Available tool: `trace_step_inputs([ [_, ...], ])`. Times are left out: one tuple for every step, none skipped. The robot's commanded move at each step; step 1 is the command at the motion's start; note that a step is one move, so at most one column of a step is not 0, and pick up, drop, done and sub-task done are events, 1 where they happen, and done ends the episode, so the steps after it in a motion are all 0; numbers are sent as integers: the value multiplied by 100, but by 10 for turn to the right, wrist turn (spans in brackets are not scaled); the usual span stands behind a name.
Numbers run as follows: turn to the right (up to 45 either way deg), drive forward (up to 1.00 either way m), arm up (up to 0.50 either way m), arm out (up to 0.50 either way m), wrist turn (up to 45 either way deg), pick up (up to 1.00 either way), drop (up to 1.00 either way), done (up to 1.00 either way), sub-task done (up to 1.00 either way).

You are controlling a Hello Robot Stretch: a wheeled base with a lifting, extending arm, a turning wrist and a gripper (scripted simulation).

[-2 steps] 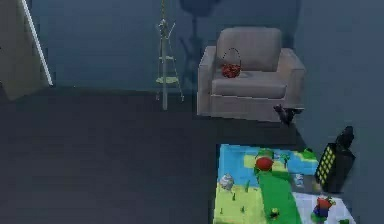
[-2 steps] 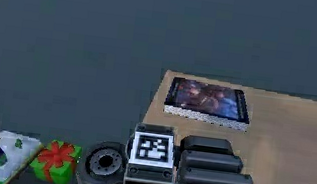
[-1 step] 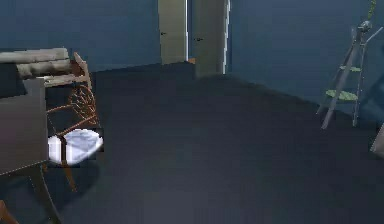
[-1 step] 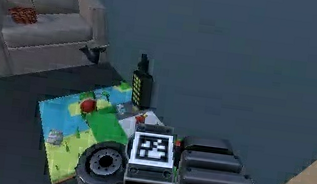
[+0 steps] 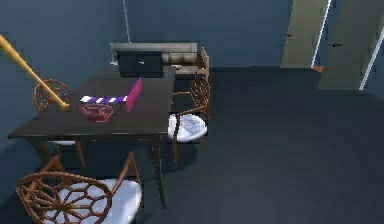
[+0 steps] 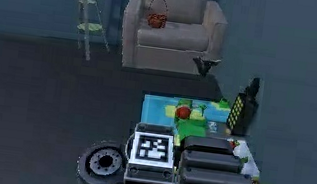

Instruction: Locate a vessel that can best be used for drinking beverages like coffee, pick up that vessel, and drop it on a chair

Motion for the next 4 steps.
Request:
trace_step_inputs([
  [0, 5, 0, 0, 0, 0, 0, 0, 0],
  [-450, 0, 0, 0, 0, 0, 0, 0, 0],
  [-300, 0, 0, 0, 0, 0, 0, 0, 0],
  [0, 100, 0, 0, 0, 0, 0, 0, 0],
])
